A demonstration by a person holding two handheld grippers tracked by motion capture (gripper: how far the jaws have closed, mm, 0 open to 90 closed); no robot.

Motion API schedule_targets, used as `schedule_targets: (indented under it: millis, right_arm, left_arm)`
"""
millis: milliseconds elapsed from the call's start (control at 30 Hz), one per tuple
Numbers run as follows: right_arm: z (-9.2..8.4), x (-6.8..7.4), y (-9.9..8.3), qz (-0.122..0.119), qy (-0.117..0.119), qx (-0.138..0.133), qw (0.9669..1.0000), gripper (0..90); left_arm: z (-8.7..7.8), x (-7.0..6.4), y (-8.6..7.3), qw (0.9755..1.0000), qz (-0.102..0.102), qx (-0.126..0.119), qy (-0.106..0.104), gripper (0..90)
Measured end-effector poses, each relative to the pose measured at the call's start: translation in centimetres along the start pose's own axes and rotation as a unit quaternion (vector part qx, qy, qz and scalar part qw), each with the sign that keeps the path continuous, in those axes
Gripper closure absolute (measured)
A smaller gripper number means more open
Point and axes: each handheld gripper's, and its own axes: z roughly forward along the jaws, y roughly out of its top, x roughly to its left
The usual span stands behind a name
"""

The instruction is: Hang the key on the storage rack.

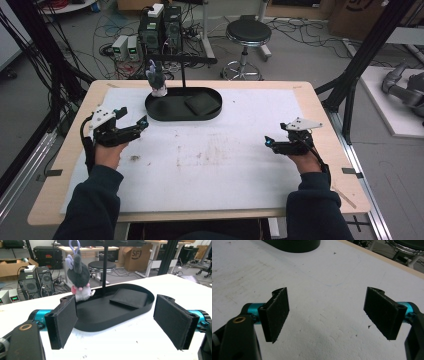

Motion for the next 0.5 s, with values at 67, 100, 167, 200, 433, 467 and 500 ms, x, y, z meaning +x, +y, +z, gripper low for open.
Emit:
schedule_targets:
  millis: [67, 100, 167, 200, 433, 467, 500]
  right_arm:
    - [-0.2, 0.0, -0.1, 0.003, -0.002, 0.001, 1.0, 20.8]
    - [-0.2, -0.1, -0.1, 0.0, -0.001, -0.001, 1.0, 20.9]
    - [-0.4, 0.0, -0.2, 0.004, -0.001, -0.002, 1.0, 20.9]
    - [-0.4, 0.0, -0.2, 0.004, -0.001, -0.002, 1.0, 20.9]
    - [-0.6, 0.4, -0.2, 0.005, -0.004, -0.002, 1.0, 20.8]
    - [-0.6, 0.4, -0.2, 0.007, -0.004, -0.001, 1.0, 20.9]
    - [-0.5, 0.4, -0.2, 0.009, -0.004, -0.001, 1.0, 20.9]
  left_arm:
    - [-0.3, -0.3, -0.1, 1.0, 0.001, -0.002, -0.004, 19.0]
    - [-0.5, -0.4, -0.2, 1.0, 0.004, -0.003, -0.006, 19.1]
    - [-0.8, -0.6, -0.3, 0.9999, 0.004, -0.005, -0.01, 19.1]
    - [-0.9, -0.7, -0.4, 0.9999, 0.004, -0.005, -0.012, 19.1]
    - [-1.3, -0.6, -1.6, 0.9999, 0.001, 0.003, -0.013, 19.1]
    - [-1.3, -0.5, -1.8, 0.9999, -0.001, 0.004, -0.013, 19.1]
    - [-1.3, -0.5, -2.0, 0.9999, -0.001, 0.007, -0.014, 19.0]
